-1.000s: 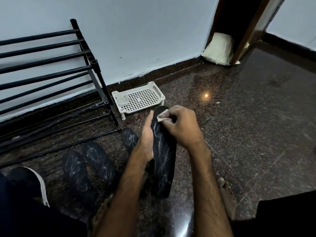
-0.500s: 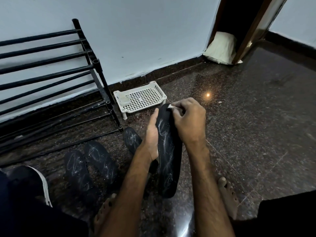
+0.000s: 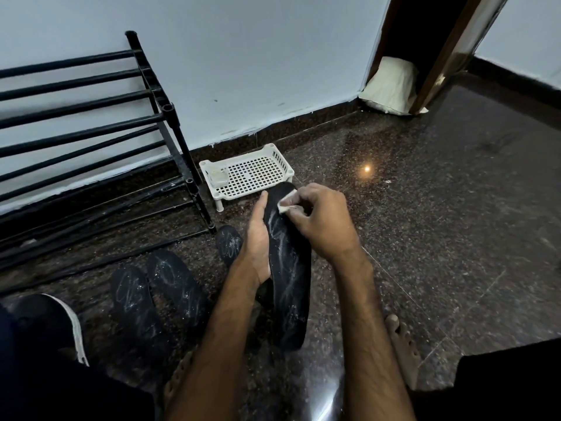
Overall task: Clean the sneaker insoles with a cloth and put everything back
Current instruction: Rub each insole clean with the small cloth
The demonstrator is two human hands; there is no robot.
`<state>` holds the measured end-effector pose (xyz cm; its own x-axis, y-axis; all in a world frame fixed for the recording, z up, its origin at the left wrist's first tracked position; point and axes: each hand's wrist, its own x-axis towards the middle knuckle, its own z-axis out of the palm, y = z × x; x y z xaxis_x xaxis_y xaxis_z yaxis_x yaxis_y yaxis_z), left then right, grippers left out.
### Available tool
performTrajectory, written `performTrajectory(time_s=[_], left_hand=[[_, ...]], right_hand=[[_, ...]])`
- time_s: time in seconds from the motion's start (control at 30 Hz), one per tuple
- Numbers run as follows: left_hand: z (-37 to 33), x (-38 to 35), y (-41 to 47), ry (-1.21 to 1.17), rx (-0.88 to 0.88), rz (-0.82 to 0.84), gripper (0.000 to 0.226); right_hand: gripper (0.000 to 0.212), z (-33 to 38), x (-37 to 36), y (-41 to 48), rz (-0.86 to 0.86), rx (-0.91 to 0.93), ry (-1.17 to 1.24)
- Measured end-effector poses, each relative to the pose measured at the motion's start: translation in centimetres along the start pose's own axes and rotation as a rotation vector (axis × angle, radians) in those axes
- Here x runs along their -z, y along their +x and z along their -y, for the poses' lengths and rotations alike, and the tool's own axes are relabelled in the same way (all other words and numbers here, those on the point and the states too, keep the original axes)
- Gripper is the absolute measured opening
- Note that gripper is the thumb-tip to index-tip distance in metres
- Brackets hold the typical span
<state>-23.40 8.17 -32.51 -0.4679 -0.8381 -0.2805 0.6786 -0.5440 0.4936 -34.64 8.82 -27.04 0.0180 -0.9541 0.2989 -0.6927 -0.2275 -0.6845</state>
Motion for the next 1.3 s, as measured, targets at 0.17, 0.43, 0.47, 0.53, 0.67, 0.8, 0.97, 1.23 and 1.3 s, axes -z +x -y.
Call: performTrajectory(time_s=[0.17,0.43,0.47,0.53,0.67,0.8,0.97,1.23,1.3], left_hand=[[0.4,-0.5,0.3,0.053,0.003,-0.009,0.064],[0.6,0.3,0.3,0.095,0.002,-0.027,0.065],[0.8,0.1,0.3,0.086,0.004,-0.017,0.064],[0.8,0.0,0.4,0.052,-0.008,-0.018,0.063],[0.1,0.7,0.2,0.043,0.001,-0.071,0.070],[1.0,0.9,0.6,0.058,0.020,-0.058,0.069],[1.1,0.5,0.5,0.028,-0.006,-0.100,0.062],[1.5,0.1,0.7,0.008,0.012,-0.050,0.063],[0.9,0.4,0.5,-0.029,0.001,-0.064,0.063]], right_hand=[[0.011,0.1,0.0,0.3,-0.262,-0.055,-0.072],[0.015,0.1,0.5,0.1,-0.131,-0.088,-0.068],[0.014,0.2,0.5,0.2,-0.198,-0.092,-0.084],[0.013,0.9,0.1,0.4,-0.207,-0.049,-0.054],[0.013,0.6,-0.2,-0.2,0.029,-0.057,0.040],[0.012,-0.2,-0.4,0.1,-0.244,-0.158,-0.051],[0.009,1.0,-0.6,-0.1,0.018,-0.079,0.130],[0.012,-0.1,-0.3,0.2,-0.138,-0.116,0.024],[0.011,0.4,-0.2,0.0,0.081,-0.061,0.074]])
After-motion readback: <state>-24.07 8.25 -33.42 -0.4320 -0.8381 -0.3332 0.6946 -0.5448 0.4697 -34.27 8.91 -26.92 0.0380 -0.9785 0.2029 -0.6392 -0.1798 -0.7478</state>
